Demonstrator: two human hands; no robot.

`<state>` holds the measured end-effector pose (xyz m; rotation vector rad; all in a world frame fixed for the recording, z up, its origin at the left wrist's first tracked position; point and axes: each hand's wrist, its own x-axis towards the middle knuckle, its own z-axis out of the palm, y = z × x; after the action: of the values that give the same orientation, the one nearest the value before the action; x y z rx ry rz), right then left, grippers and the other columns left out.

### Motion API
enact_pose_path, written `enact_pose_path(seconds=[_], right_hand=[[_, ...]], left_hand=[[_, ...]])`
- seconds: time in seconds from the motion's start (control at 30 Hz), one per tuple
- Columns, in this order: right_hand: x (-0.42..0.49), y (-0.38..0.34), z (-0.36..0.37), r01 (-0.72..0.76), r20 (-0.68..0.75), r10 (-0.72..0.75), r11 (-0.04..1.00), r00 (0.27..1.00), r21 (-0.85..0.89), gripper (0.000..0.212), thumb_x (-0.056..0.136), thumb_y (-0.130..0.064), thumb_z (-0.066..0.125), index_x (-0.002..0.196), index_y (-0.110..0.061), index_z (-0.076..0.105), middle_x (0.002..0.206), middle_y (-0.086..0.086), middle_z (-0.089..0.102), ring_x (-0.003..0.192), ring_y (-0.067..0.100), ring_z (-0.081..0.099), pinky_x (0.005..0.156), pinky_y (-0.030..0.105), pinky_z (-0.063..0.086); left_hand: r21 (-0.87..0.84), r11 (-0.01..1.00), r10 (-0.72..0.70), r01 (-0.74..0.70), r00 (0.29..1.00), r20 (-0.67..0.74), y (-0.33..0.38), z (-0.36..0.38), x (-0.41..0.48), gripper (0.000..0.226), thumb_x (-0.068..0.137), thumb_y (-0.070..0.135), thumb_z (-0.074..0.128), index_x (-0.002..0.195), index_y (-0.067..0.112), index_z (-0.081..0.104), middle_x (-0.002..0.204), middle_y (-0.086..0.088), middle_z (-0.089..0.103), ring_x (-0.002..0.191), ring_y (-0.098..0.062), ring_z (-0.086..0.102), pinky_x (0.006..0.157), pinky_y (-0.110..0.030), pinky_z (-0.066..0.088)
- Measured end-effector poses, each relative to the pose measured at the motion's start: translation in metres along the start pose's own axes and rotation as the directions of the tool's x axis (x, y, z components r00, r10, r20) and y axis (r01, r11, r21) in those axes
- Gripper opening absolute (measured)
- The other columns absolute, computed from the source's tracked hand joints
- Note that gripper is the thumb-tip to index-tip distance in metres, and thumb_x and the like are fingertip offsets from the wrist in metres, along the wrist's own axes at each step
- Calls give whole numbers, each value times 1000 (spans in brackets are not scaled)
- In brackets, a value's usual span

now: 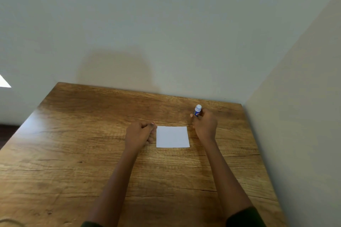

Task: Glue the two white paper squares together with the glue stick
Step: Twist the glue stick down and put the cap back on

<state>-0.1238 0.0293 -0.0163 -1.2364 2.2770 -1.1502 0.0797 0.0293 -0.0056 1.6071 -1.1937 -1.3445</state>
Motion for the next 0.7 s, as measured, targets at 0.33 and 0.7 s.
enact_pose_path(seconds=[0.33,0.7], right_hand=[[-24,-20,-26,130,347,-177,979,921,155,17,93,-20,55,98,-4,55,93,15,60,82,29,61,65,32,49],[-40,-30,-45,-110,620,-208,894,756,434,27,92,-17,56,110,2,62,89,7,66,73,17,69,75,28,59]], left_hand=[[-225,957,225,-184,959,173,17,20,-11,15,84,17,65,98,14,71,93,-4,71,78,-11,63,67,-25,52],[-319,937,257,-145,903,344,23,47,-23,27,91,28,55,109,11,66,100,-4,68,100,-23,62,96,-45,46]])
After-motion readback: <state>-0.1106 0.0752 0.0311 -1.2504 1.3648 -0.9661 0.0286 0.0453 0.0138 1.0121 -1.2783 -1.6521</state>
